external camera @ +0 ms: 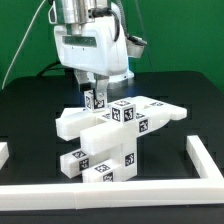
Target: Assemble chair
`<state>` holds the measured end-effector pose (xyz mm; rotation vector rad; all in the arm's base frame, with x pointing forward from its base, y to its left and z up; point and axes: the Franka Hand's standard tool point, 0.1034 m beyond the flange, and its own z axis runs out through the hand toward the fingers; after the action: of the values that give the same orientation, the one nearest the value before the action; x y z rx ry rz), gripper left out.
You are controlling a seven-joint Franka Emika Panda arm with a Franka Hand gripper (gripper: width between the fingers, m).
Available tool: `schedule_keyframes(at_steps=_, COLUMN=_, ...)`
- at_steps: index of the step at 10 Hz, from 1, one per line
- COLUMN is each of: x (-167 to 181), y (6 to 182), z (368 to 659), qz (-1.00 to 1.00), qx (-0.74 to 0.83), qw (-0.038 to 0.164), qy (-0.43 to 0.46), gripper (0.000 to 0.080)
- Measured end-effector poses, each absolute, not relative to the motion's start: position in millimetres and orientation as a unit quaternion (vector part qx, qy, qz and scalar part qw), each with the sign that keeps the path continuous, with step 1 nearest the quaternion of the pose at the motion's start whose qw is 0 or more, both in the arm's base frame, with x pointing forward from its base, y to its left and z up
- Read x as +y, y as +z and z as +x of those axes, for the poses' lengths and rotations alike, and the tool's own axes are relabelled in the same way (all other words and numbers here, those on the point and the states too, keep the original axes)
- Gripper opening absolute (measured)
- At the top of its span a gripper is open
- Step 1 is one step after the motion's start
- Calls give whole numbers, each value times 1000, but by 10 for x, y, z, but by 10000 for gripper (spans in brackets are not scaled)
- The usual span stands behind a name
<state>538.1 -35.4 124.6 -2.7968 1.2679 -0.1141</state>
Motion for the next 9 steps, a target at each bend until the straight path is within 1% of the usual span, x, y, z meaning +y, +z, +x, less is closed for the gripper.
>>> schedule_keyframes(at_steps=1, x=-346, y=1232, z=5356, qz=-940, qx=337, qw=31, qy=-33, gripper=617)
schedule_keyframes(at_steps=2, x=-338, y=1211, z=5323, qz=-958, qx=283, qw=29, qy=-29, gripper=640)
schedule_keyframes(at_steps=3, x=-348, y=1178, z=5256, qz=-972, qx=230, qw=26, qy=-30, gripper=647)
schedule_keyframes(at_steps=5, x=-355, y=1167, z=5244, qz=-986, qx=165, qw=23, qy=-30, gripper=647)
schedule_keyframes(at_steps=7, x=-260, y=1175, z=5272, qz=-1000, qx=3, qw=17, qy=-20, gripper=649)
schedule_keyframes(at_steps=8, x=-236, y=1189, z=5288, qz=-998, qx=-54, qw=18, qy=-17, gripper=649)
schedule_keyframes(at_steps=9, x=-242, y=1211, z=5300, qz=-998, qx=-56, qw=17, qy=-23, gripper=649)
